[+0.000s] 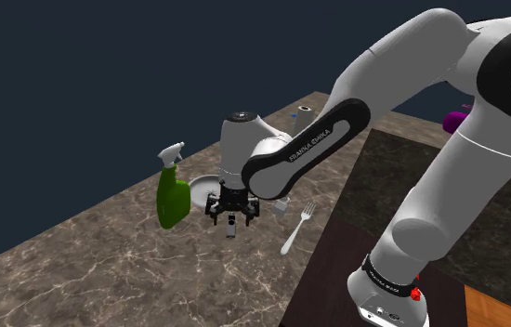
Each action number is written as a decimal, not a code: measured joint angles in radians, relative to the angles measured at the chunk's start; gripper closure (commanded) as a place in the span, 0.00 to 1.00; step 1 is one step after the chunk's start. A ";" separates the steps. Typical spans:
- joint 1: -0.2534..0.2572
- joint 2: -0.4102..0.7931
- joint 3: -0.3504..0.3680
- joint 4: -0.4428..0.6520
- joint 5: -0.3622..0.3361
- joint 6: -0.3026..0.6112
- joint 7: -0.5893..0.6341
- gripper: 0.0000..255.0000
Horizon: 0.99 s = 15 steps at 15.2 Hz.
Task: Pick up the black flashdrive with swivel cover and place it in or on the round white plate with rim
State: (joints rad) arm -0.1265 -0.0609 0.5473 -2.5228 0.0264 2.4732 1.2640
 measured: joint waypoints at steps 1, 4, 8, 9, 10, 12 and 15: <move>0.000 0.002 0.000 -0.001 -0.002 0.003 0.001 0.00; -0.001 0.005 0.000 -0.001 -0.004 0.006 0.002 0.00; -0.001 0.002 0.000 0.002 -0.004 0.005 0.002 1.00; -0.001 0.001 0.000 0.002 -0.004 0.005 0.002 1.00; -0.001 0.001 0.000 0.002 -0.005 0.004 0.002 1.00; -0.001 0.002 0.000 0.003 -0.005 0.003 0.002 1.00; -0.001 0.002 0.000 0.003 -0.007 0.003 0.004 1.00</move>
State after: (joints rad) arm -0.1273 -0.0588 0.5478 -2.5194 0.0198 2.4762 1.2676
